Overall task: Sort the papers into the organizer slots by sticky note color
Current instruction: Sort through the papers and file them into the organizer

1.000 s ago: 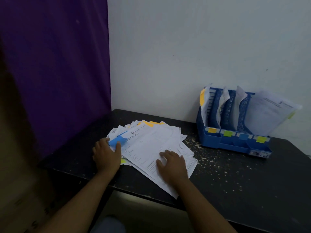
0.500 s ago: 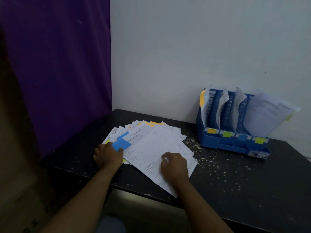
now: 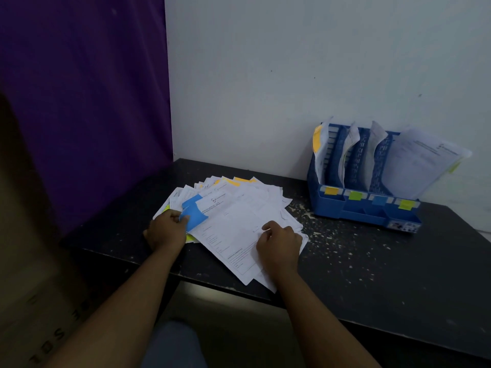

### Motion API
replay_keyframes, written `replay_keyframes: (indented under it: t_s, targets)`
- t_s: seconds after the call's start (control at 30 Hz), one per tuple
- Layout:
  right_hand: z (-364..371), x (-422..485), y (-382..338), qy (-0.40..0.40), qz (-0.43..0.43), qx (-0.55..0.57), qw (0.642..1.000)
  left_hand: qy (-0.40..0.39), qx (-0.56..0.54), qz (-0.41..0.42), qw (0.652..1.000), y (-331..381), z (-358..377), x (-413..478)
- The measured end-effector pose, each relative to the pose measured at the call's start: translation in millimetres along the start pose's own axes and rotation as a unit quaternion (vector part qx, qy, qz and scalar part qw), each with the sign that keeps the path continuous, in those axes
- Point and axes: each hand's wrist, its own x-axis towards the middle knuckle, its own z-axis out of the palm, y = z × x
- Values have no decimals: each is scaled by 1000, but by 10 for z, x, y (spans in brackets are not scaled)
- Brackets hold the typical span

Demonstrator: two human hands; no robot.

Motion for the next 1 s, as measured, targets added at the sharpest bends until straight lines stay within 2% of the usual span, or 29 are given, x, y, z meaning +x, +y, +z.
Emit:
replay_keyframes:
  t_s: [0.1, 0.23, 0.37, 0.47, 0.6, 0.7, 0.8, 0.87, 0.93, 1.0]
  targets:
    - [-7, 0, -6, 1, -2, 0, 1000, 4, -104, -10, 995, 8, -51, -62]
    - [-24, 1, -17, -2, -14, 6, 1000, 11, -146, 12, 989, -10, -112, -100]
    - [-72, 28, 3, -31, -19, 23, 999, 47, -106, 68, 991, 4, -187, -204]
    - [-145, 102, 60, -54, -2, 111, 992, 72, -93, 116, 986, 113, -245, -325]
    - [-314, 203, 75, -70, 62, 299, 950, 23, -188, 131, 973, 302, -256, -405]
    - [-498, 217, 83, -102, 54, 403, 908, -6, -277, 159, 948, 603, -264, -504]
    - [-638, 175, 137, -90, 45, 453, 886, -19, -325, 162, 931, 895, -258, -644]
    - [-731, 140, 200, -51, 62, 473, 877, -71, -352, 145, 922, 1023, -227, -756]
    - [-808, 127, 232, -24, 79, 477, 875, -106, -331, 137, 928, 1058, -177, -835]
    - [-885, 129, 303, -5, 89, 475, 875, -107, -292, 151, 938, 1100, -124, -908]
